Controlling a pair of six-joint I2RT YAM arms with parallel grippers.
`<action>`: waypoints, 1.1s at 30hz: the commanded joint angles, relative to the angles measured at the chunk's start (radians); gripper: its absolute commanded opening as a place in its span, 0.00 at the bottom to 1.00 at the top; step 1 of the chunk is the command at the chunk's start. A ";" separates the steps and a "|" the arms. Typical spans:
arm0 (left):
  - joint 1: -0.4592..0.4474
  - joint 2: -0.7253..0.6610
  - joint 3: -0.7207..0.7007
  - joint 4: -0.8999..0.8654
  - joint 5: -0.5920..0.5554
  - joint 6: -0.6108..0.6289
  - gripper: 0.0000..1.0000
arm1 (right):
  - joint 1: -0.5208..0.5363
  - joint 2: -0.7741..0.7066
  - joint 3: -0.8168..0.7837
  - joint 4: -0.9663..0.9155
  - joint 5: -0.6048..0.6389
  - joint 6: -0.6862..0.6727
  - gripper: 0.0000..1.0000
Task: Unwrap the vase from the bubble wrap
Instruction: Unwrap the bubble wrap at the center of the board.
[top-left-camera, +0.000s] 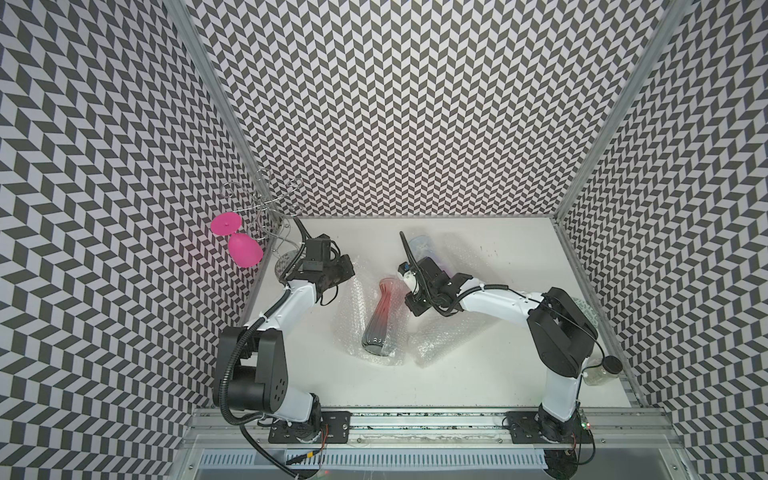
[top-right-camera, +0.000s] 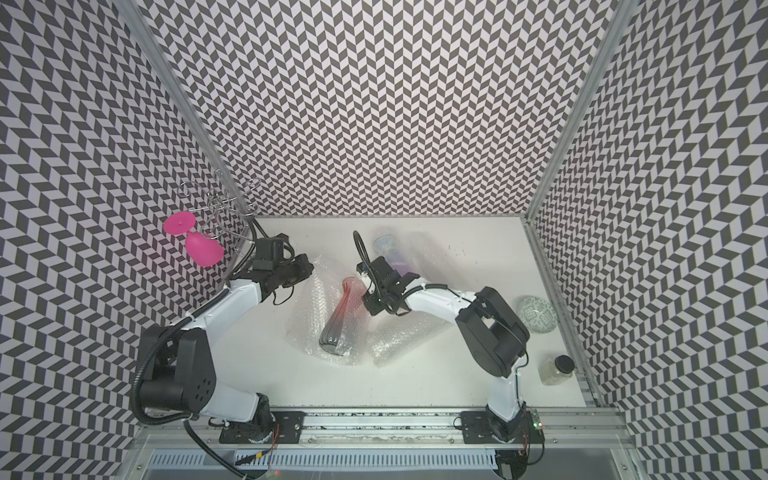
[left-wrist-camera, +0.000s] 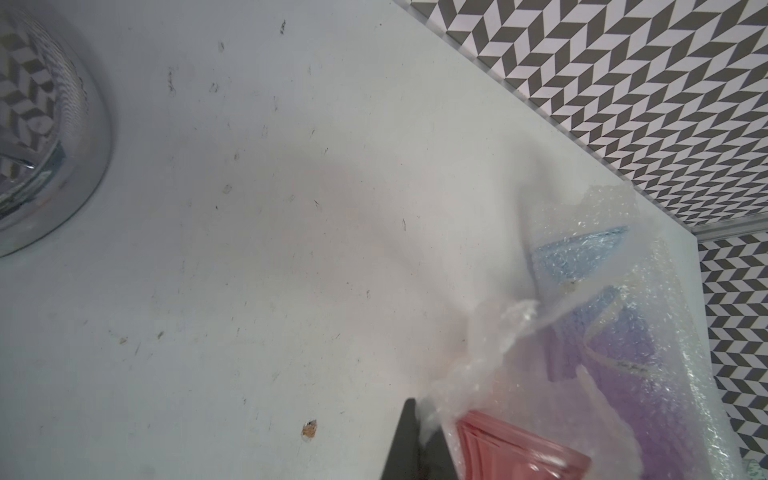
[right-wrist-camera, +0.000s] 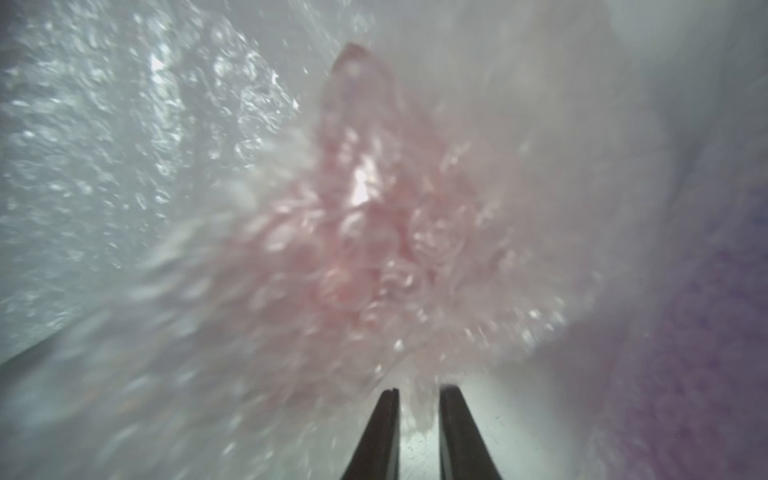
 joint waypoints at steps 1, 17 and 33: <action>0.019 -0.050 -0.008 -0.027 -0.046 0.039 0.00 | -0.012 -0.052 0.061 -0.020 0.022 0.012 0.36; 0.074 -0.122 0.033 -0.112 -0.090 0.099 0.00 | 0.055 0.044 0.269 -0.145 0.021 0.010 0.92; 0.135 -0.148 0.070 -0.133 -0.217 0.201 0.00 | -0.070 0.003 0.099 -0.153 0.066 0.033 0.38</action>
